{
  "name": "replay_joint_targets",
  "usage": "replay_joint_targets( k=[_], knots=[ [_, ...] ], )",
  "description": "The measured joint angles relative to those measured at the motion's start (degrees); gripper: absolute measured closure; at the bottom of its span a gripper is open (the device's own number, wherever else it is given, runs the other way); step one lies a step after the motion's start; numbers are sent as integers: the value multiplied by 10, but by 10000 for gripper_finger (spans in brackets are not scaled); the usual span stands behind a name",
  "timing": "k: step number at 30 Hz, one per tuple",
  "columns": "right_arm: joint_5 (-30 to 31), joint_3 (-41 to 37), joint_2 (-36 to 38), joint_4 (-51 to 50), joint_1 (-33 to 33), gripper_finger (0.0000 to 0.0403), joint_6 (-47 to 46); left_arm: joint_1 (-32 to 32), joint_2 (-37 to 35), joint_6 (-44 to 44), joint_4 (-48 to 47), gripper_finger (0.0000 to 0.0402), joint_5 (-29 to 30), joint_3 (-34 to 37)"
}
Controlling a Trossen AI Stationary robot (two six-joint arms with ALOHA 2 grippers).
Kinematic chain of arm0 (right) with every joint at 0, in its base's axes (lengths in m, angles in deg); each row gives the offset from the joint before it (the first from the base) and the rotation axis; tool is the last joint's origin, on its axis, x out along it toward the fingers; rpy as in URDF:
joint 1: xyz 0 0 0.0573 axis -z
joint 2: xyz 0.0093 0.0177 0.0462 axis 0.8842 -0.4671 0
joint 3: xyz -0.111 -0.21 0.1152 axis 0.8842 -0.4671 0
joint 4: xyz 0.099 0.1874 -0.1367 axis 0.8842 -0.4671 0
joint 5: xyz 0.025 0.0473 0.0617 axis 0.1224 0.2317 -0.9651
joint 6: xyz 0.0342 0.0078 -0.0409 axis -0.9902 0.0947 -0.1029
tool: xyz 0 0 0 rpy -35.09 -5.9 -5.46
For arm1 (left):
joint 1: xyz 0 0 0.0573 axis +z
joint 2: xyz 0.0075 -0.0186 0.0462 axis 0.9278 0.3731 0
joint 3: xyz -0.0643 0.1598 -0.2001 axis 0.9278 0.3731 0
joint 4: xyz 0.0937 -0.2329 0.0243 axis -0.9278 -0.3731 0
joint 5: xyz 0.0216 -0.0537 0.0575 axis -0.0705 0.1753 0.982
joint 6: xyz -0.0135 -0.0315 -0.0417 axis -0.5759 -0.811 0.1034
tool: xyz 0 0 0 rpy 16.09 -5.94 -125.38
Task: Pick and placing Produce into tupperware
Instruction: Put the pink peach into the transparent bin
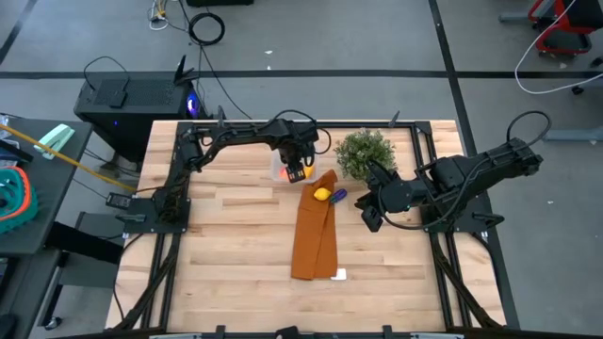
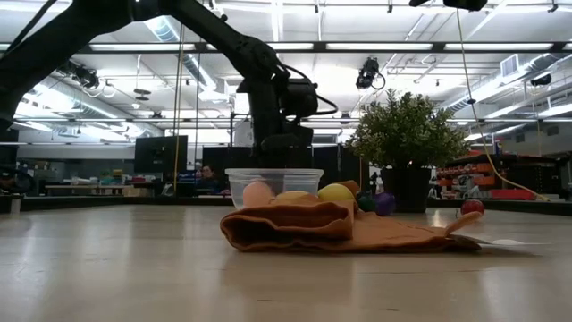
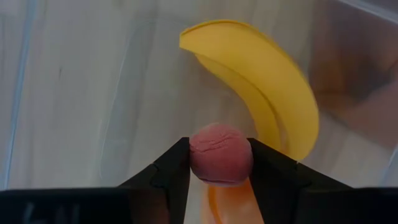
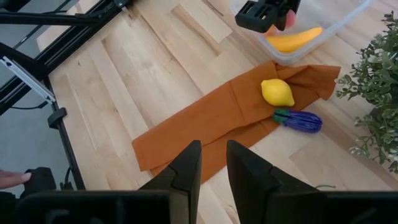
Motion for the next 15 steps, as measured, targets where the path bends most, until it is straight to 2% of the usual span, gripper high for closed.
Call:
replay_joint_targets(
  k=[15],
  knots=[
    [0, 0, 0, 0, 0, 320, 4, 1, 0, 16, 0, 245, -10, 0]
  ],
)
